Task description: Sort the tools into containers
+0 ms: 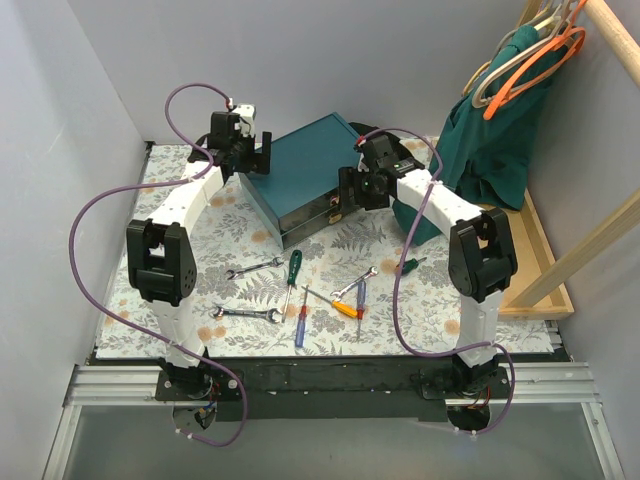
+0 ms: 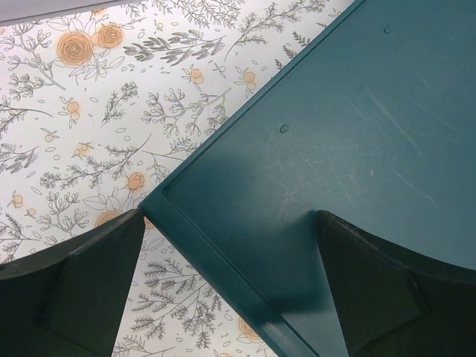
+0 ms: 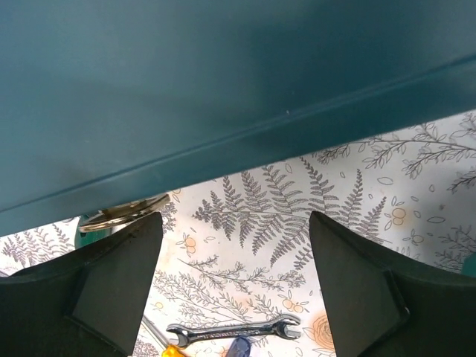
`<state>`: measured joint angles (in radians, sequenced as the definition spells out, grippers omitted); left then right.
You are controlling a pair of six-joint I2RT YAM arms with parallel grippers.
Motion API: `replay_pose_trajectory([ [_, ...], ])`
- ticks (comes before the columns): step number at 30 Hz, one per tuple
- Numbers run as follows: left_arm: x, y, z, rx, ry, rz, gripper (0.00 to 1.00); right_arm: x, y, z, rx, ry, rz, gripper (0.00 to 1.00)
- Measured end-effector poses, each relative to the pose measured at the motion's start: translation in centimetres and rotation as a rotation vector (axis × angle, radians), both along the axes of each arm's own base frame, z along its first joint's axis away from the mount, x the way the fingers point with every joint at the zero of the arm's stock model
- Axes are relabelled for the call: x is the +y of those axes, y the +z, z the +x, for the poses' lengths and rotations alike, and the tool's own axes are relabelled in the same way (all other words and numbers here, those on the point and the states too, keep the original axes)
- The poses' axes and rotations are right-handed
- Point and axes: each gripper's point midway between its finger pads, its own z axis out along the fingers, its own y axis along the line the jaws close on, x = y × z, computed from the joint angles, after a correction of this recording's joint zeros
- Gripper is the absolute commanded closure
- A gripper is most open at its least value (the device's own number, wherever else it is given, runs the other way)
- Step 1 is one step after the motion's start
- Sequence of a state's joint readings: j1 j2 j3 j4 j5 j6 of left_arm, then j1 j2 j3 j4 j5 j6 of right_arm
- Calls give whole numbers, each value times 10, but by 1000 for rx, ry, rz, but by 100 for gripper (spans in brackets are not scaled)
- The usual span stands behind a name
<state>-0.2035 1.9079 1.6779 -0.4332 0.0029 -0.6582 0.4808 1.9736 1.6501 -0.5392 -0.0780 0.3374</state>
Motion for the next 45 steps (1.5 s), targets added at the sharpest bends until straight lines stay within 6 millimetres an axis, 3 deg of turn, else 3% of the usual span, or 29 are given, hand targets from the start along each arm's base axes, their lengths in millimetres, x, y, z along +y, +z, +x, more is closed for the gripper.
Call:
replay_pose_trajectory([
  [6,-2,1,0,-2,21,2,2,-4,-6,-7,47,-23,23,11],
  [14,-17,2,-10,-8,103,27,2,-20,35,-3,48,-122,145,11],
  [17,-38,4,-15,-15,75,17,2,-18,43,-6,50,-132,174,11],
  [20,-67,1,-24,-2,16,3,2,-15,39,-12,78,-138,191,12],
  [23,-84,1,-30,0,-18,-6,2,-15,35,-16,101,-144,197,12],
  [35,-82,-1,-29,-27,-15,-20,2,1,37,-10,110,-157,223,11],
  [45,-78,-1,-33,-32,-13,-22,2,20,21,-10,136,-146,196,10],
])
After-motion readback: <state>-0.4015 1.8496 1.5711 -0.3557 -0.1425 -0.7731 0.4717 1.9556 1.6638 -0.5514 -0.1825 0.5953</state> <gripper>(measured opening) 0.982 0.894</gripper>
